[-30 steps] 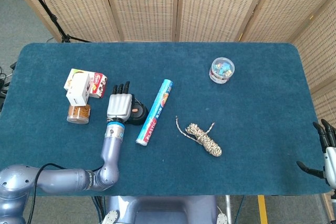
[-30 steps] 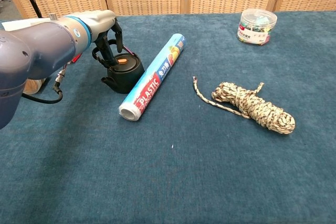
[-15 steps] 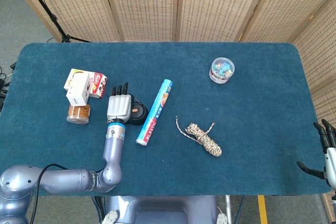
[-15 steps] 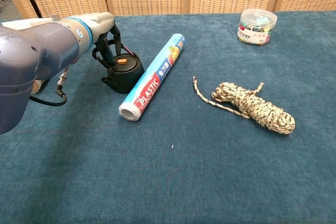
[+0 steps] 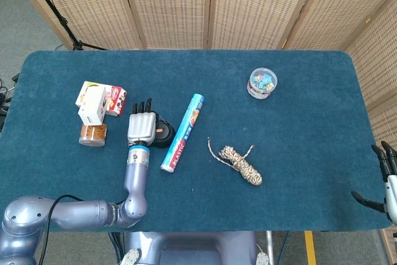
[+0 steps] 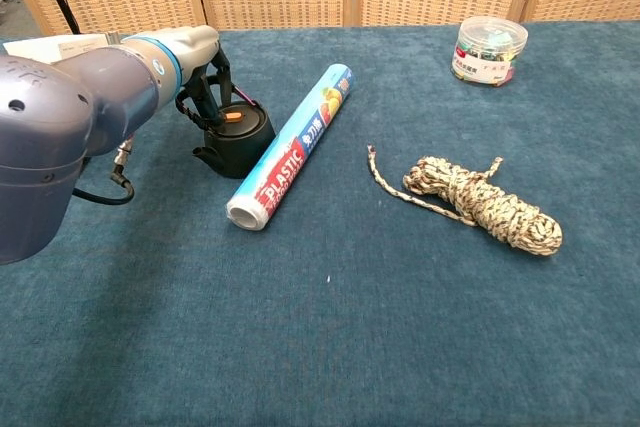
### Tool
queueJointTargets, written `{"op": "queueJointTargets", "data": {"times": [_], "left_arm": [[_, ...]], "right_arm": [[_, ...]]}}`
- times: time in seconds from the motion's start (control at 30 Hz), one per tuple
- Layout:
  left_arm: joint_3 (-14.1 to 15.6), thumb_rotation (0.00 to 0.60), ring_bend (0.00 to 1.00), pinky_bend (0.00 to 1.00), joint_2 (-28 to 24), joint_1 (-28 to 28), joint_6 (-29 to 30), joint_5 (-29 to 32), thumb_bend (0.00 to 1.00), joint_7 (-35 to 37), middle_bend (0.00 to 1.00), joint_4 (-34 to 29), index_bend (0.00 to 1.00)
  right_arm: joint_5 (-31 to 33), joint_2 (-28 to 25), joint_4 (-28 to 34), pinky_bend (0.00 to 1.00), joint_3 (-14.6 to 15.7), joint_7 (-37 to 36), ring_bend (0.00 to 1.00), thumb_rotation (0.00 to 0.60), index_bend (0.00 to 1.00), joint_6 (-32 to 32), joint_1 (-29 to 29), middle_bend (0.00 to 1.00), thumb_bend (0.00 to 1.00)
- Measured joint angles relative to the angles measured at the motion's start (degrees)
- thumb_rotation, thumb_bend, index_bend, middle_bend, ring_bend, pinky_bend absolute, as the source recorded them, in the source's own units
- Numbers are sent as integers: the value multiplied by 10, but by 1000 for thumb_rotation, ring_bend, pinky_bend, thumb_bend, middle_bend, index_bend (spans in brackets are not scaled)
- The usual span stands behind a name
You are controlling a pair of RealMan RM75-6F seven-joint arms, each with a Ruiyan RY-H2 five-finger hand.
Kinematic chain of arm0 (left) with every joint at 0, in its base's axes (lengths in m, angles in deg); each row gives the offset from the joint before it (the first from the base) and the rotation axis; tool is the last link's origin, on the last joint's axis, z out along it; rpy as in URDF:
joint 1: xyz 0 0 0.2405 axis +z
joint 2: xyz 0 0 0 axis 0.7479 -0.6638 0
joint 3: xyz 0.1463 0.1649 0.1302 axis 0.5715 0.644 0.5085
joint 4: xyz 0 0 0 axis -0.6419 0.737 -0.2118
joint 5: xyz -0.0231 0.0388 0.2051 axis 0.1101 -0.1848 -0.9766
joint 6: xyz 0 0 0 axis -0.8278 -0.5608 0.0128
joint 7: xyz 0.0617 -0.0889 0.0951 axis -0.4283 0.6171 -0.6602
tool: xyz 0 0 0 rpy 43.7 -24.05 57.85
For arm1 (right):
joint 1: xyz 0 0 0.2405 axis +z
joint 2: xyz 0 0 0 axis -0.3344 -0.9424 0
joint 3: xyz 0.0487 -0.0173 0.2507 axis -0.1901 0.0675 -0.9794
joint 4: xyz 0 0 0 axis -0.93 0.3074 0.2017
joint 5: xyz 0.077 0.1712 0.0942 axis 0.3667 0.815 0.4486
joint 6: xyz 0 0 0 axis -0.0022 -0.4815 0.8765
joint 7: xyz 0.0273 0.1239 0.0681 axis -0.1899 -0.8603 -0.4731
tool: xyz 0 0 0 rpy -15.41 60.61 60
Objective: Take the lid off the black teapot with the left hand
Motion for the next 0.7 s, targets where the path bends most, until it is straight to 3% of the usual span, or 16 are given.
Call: {"op": "queueJointTargets", "data": {"times": [0.7], "left_arm": [[-6,600,0,0,17,-2,-30,9,374,-4,0,34,578]], "right_arm": [[1,-2,0,0,-1,-3,0,600,0,-2,-1,0,0]]}}
